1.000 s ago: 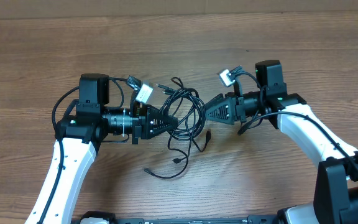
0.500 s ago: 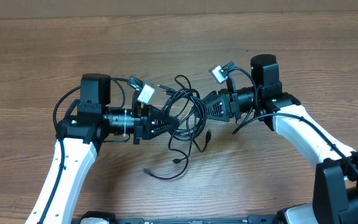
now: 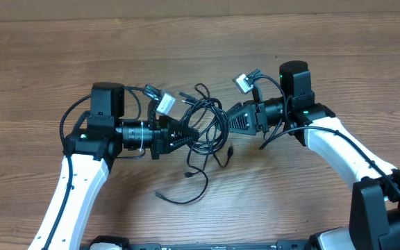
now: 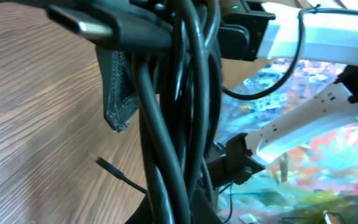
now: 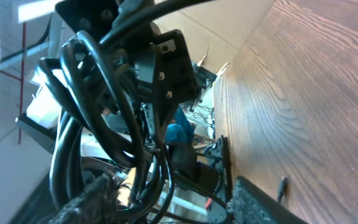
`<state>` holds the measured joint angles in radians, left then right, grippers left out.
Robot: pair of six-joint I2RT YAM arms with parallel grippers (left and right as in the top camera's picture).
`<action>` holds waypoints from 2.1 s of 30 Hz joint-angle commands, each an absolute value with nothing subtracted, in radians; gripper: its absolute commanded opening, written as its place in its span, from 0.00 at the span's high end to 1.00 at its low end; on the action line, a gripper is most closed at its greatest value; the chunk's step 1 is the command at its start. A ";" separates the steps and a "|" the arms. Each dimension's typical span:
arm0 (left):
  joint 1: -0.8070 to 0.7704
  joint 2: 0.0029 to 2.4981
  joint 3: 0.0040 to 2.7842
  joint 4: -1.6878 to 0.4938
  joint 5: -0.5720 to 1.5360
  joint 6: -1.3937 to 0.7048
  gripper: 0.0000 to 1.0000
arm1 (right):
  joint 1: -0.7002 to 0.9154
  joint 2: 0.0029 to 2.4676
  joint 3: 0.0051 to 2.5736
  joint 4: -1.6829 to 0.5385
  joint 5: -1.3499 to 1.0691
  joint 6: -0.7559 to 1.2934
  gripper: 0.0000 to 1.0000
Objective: Untangle cables
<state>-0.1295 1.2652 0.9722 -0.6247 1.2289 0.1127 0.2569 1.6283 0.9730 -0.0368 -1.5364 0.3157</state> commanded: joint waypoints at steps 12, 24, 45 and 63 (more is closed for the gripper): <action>-0.171 1.256 0.983 -0.624 1.180 0.096 0.96 | 0.282 1.635 0.971 -0.019 -1.432 0.387 0.31; -0.231 1.256 0.983 -0.628 1.180 0.085 0.96 | 0.279 1.635 0.971 0.075 -1.140 0.495 0.84; -0.239 1.256 0.983 -0.609 1.581 0.066 0.96 | 0.196 1.635 0.971 -0.434 -0.205 0.374 0.96; -0.236 1.256 0.983 -0.710 1.540 0.068 0.96 | -0.272 1.635 0.996 -0.530 -0.202 0.364 0.91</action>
<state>-0.2363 1.2957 0.9546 -0.7055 1.4334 0.0551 -0.1997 1.6218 0.9886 -0.5331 -0.3462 0.3595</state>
